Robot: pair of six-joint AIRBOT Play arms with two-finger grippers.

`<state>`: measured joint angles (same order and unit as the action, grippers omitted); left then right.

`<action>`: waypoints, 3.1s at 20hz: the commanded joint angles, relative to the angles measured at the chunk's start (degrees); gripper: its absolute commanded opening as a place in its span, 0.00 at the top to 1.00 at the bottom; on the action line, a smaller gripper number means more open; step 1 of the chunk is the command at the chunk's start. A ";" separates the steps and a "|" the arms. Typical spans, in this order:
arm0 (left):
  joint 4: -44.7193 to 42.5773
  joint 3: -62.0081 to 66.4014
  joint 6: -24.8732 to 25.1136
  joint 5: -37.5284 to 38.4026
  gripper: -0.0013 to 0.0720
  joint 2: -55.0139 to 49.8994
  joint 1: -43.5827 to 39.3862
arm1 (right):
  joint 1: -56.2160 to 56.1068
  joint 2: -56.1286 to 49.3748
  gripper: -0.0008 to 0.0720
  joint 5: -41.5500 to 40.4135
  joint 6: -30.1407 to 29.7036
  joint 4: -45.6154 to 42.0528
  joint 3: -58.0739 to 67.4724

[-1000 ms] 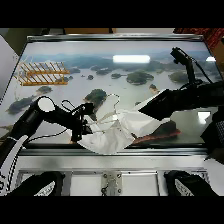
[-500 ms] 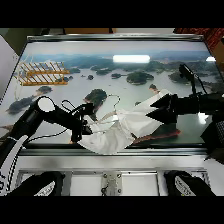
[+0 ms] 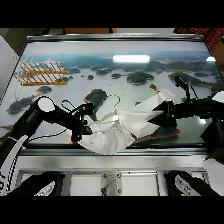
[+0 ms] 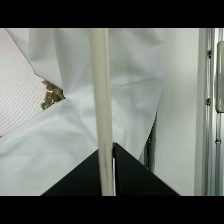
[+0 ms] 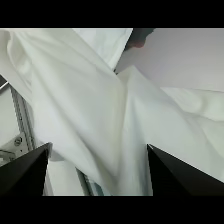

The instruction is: Fold the clothes and pants, and hang the long-sleeved shirts on hangers.

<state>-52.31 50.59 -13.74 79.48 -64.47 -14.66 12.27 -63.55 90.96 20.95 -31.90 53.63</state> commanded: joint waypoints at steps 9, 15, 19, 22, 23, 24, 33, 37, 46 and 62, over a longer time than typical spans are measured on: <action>0.00 0.00 0.00 -0.02 0.97 0.00 -0.02 | 0.11 -4.35 0.09 -0.90 -12.81 4.63 -5.81; 0.00 0.00 0.00 -0.07 0.97 0.00 -0.02 | 0.00 -4.39 0.09 -2.40 -14.93 4.98 -6.56; 0.00 0.00 0.00 -0.09 0.97 0.00 -0.02 | 0.00 -4.61 0.09 -2.40 -15.43 4.98 -6.56; 0.00 0.00 0.00 -0.04 0.97 0.00 -0.02 | 0.00 -5.11 0.09 -2.40 -15.39 4.96 -6.56; -0.02 0.00 0.00 -0.04 0.97 0.00 -0.02 | 0.02 -5.16 0.09 -2.10 -15.19 4.98 -6.56; -0.02 0.00 0.00 -0.04 0.97 0.00 -0.02 | 0.02 -5.14 0.09 -1.92 -14.95 5.01 -6.54; -0.04 0.00 0.00 -0.02 0.97 0.00 -0.02 | 0.02 -5.16 0.09 -2.03 -14.99 5.18 -6.54; -0.02 0.00 0.00 -0.02 0.97 0.00 -0.02 | 0.00 -5.16 0.09 -2.05 -15.23 5.16 -6.54; -0.04 0.00 0.00 -0.04 0.97 0.00 -0.02 | 0.00 -5.16 0.96 -1.99 -26.34 5.14 -6.56; -0.70 0.02 -15.19 -5.09 0.30 0.15 0.31 | 0.02 -5.16 0.97 -2.01 -28.70 5.16 -6.54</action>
<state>-52.88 50.59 -22.72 76.77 -64.42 -14.61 12.32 -68.69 88.75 -7.55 -26.92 47.07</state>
